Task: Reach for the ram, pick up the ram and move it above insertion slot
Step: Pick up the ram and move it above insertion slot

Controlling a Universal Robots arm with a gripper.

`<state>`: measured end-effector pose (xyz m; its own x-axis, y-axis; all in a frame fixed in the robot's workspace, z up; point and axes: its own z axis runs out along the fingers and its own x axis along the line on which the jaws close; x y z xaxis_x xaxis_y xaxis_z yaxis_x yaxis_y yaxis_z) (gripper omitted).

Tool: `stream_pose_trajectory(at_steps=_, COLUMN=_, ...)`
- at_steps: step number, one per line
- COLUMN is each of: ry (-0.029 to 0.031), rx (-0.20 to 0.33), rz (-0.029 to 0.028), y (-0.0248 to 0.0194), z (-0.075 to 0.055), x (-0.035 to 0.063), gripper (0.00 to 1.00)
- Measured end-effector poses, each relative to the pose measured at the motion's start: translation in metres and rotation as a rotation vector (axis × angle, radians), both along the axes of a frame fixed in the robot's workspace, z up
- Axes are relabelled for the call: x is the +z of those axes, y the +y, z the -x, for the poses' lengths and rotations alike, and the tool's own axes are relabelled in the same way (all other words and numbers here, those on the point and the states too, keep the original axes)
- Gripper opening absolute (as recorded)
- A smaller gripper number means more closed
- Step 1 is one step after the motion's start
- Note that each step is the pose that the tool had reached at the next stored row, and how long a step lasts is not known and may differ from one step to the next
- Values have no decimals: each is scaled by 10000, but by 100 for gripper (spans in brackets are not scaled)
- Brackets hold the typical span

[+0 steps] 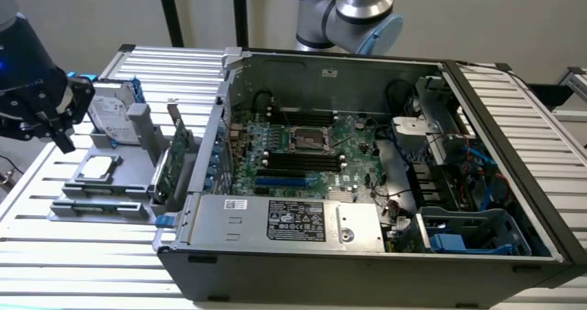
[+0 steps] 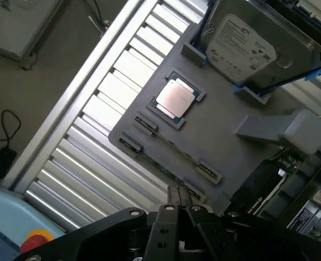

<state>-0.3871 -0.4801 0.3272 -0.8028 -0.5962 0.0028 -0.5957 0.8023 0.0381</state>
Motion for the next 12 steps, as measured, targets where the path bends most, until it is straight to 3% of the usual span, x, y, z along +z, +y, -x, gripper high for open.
stream_pose_trajectory(at_steps=12, ry=0, rx=2180, rz=0, y=0, z=0, x=-1, gripper=11)
